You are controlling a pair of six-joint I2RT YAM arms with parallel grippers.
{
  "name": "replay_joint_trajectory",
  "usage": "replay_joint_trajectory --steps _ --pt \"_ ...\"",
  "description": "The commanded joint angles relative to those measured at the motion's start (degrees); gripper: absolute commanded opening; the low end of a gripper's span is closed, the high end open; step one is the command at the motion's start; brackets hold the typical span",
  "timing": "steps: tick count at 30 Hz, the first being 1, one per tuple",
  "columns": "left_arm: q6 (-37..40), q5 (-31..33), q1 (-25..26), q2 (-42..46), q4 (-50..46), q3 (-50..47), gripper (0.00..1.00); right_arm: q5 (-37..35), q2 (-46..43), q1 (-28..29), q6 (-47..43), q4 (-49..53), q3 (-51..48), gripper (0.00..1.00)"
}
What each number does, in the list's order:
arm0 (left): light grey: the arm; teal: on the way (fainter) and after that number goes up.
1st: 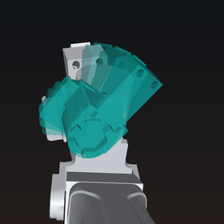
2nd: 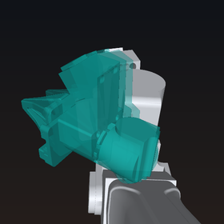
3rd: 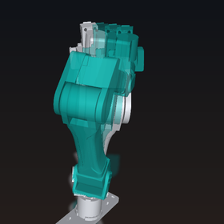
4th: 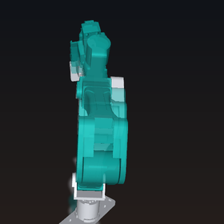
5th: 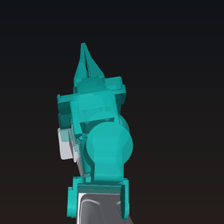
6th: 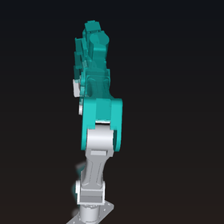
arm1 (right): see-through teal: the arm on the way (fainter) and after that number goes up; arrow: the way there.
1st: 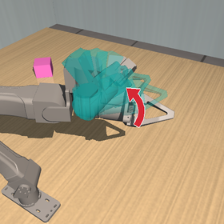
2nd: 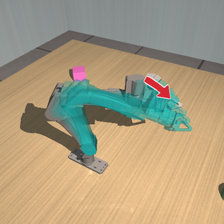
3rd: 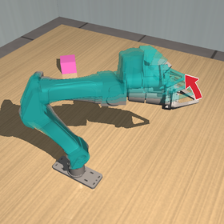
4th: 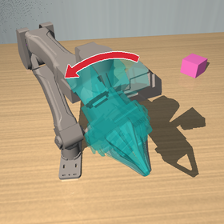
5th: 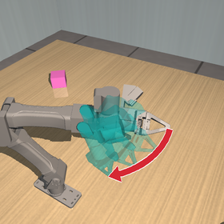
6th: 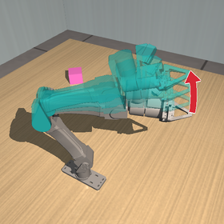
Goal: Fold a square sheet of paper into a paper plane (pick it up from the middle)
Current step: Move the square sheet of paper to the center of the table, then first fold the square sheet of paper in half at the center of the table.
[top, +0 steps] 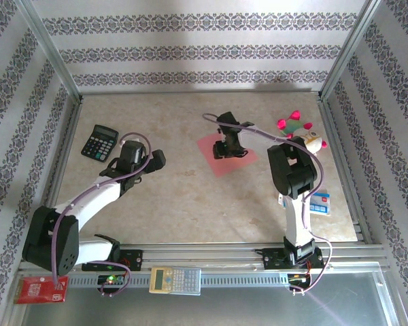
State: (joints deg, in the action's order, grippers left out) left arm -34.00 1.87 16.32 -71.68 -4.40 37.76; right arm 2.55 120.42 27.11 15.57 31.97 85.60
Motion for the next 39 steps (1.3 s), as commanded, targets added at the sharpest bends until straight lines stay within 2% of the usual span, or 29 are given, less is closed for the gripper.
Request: replay_joint_trajectory --steps 1,8,13,16,20,23,25,31,34,39 --pt "-1.6 3.6 -2.1 4.1 -3.1 -2.7 1.0 4.9 2.9 4.9 -6.1 6.7 1.1 0.55" --pt "-3.8 2.9 -3.5 12.2 -6.8 -5.9 1.0 10.8 3.6 13.7 -12.3 8.7 5.0 0.54" --pt "-3.4 -1.2 -1.7 14.2 -8.6 -5.3 1.0 14.6 -2.5 12.8 -11.0 6.4 3.3 0.57" --pt "-2.1 -0.5 3.1 12.3 -11.0 -2.2 1.0 19.2 -10.3 10.0 -7.4 1.0 -1.7 0.6" --pt "1.5 1.0 10.6 5.5 -15.1 4.6 1.0 23.9 -21.8 2.1 0.5 -7.3 -12.0 0.64" --pt "4.6 4.0 16.3 -3.1 -20.1 11.8 1.0 22.8 -30.1 -5.5 6.3 -12.3 -21.3 0.72" --pt "7.6 3.6 18.6 -9.6 -23.9 17.2 1.0 21.5 -35.1 -9.8 8.0 -14.7 -26.6 0.76" --pt "15.0 -0.7 19.6 -28.3 -35.5 32.4 1.0 15.6 -46.0 -16.9 7.4 -16.2 -36.7 0.89" --pt "16.9 -2.2 19.6 -34.0 -39.1 37.9 1.0 14.1 -49.1 -18.2 6.6 -17.2 -39.9 0.95" --pt "18.3 -3.9 19.6 -41.0 -42.4 44.4 1.0 14.7 -50.3 -18.7 6.9 -18.8 -41.8 0.98"
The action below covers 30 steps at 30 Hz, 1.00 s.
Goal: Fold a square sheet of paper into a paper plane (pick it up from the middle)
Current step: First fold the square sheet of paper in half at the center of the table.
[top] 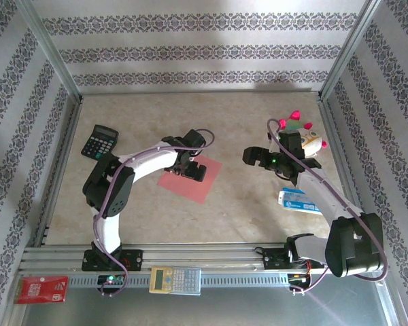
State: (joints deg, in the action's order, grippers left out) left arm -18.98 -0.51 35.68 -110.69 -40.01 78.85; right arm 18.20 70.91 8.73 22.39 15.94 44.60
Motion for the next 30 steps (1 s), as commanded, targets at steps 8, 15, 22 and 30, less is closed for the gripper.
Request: replay_joint_trajectory --steps 8,15,22,30 --pt "4.2 -2.2 0.2 -8.0 -11.4 10.5 1.0 -0.3 -0.3 -0.4 0.4 -3.9 -1.4 0.98" --pt "3.4 -3.0 0.2 -10.2 -12.1 11.9 1.0 -0.4 -0.5 -0.5 0.3 -4.0 -1.7 0.98" --pt "3.0 -2.5 0.0 -11.3 -11.5 11.9 1.0 -0.1 -0.4 -0.5 0.5 -4.1 -1.9 0.98" --pt "2.7 -3.3 0.0 -12.4 -10.3 9.4 1.0 0.0 -0.3 -0.6 0.7 -4.1 -2.0 0.98"
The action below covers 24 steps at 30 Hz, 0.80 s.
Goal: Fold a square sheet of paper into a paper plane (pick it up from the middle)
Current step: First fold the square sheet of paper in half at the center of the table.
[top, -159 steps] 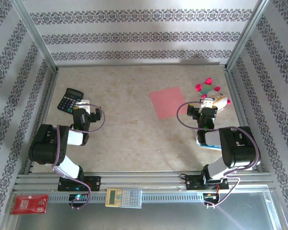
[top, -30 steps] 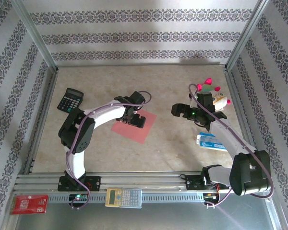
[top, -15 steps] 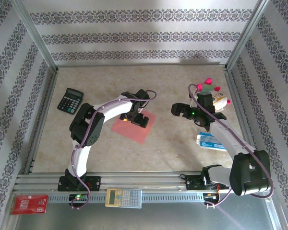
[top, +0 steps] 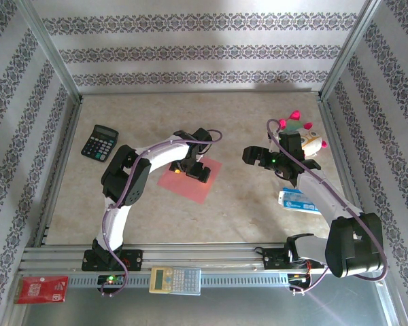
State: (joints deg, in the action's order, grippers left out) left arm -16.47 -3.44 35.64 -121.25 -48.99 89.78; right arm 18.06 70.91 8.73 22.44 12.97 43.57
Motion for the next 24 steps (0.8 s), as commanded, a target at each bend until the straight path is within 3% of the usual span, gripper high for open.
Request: replay_joint_trajectory --steps 1,24 --pt "0.2 -0.4 0.0 -1.9 -1.3 -1.8 1.0 0.3 -0.2 -0.6 0.5 -1.2 -0.9 0.98" --pt "0.6 -1.1 0.0 -2.0 -0.4 -3.9 0.96 0.6 1.1 -0.6 0.8 -1.5 -0.6 0.98"
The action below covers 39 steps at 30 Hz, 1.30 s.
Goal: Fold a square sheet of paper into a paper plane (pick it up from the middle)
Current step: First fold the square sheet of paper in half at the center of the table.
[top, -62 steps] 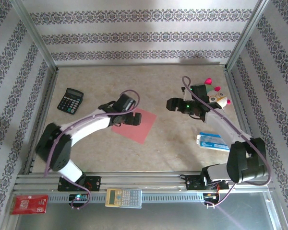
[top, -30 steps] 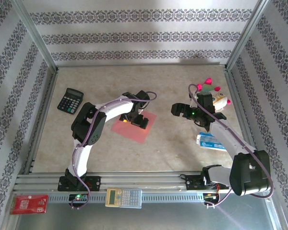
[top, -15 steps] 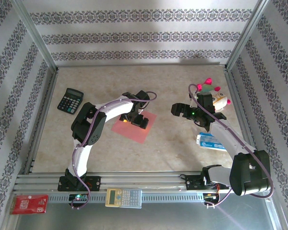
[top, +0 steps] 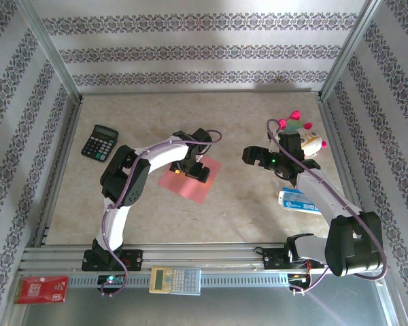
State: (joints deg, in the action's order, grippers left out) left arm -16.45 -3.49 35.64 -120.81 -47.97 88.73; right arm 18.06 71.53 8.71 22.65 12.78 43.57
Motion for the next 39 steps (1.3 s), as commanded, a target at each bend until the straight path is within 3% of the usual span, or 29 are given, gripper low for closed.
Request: replay_joint_trajectory --steps 1,12,24,27,32,36,39 --pt "0.6 -1.3 0.1 -2.3 -1.4 -2.9 0.96 0.7 0.6 -0.6 0.6 -1.3 -0.6 0.98" --pt "-0.1 -4.1 0.0 -0.2 1.1 -2.6 0.82 0.7 1.1 -0.7 0.8 -1.3 -0.4 0.98" --pt "-3.2 -8.8 0.1 4.8 9.6 -6.5 0.43 0.8 1.2 -0.8 0.9 -1.2 -0.2 0.98" --pt "-5.3 -14.6 0.0 9.5 17.1 -10.4 0.32 0.8 0.9 -0.9 0.9 -1.2 -0.2 0.98" --pt "-16.3 -31.4 -0.1 19.5 40.8 -22.1 0.17 0.7 -0.7 -1.3 0.9 0.6 0.5 0.98" --pt "-33.2 -42.0 -0.4 26.8 69.9 -34.2 0.17 -1.0 -5.5 -2.0 0.5 3.1 0.7 0.98" --pt "-38.5 -43.6 -2.1 26.7 73.9 -38.6 0.18 -0.5 -8.4 -1.9 1.3 2.4 -0.2 0.98"
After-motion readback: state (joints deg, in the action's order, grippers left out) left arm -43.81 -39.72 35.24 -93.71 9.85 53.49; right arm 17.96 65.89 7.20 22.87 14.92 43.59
